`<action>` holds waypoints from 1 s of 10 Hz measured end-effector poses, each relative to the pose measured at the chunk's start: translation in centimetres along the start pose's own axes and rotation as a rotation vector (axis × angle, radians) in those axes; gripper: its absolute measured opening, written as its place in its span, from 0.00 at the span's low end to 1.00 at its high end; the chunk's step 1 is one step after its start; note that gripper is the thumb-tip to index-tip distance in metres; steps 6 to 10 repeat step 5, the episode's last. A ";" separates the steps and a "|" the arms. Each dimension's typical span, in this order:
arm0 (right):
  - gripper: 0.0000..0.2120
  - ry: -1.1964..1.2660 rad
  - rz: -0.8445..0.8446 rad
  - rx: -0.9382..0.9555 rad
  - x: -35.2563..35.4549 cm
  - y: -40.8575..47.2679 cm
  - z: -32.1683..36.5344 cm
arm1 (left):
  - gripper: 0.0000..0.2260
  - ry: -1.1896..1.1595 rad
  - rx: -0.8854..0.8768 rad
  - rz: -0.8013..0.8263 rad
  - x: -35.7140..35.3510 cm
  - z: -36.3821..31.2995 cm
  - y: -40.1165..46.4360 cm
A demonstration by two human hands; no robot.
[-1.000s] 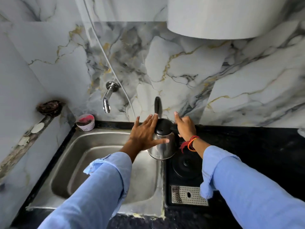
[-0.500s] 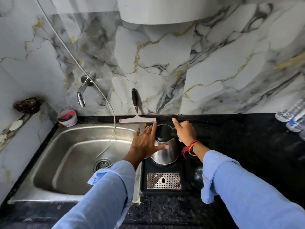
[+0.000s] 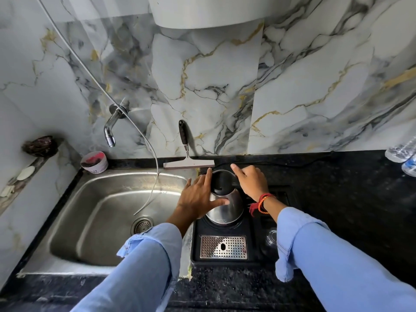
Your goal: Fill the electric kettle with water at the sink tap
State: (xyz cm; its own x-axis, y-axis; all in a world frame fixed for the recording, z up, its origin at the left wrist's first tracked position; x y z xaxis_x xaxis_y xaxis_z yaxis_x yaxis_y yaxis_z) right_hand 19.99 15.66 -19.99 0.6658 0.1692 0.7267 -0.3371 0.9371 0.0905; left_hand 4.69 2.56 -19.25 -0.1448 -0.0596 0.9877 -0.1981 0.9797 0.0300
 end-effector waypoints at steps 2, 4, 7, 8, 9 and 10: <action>0.28 -0.136 0.098 0.087 2.4 -1.5 1.5 | 0.53 0.059 -0.032 0.013 2.5 -0.8 -0.1; 0.24 -0.329 -0.191 0.417 10.9 -1.6 9.8 | 0.44 0.095 -0.106 -0.266 13.6 -1.5 0.8; 0.23 -0.337 -0.439 0.599 16.7 -2.3 16.2 | 0.41 0.111 -0.120 -0.496 21.6 -1.6 0.2; 0.23 -0.337 -0.439 0.599 16.7 -2.3 16.2 | 0.41 0.111 -0.120 -0.496 21.6 -1.6 0.2; 0.23 -0.337 -0.439 0.599 16.7 -2.3 16.2 | 0.41 0.111 -0.120 -0.496 21.6 -1.6 0.2; 0.23 -0.337 -0.439 0.599 16.7 -2.3 16.2 | 0.41 0.111 -0.120 -0.496 21.6 -1.6 0.2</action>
Point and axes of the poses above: each hand's wrist, its own y-axis towards the middle knuckle, its own x-axis out of the back of the hand, z = x × y, the point moved 1 cm from there along y, towards the middle knuckle, and after that the axes turned 3 degrees about -z, right-handed, at the moved point
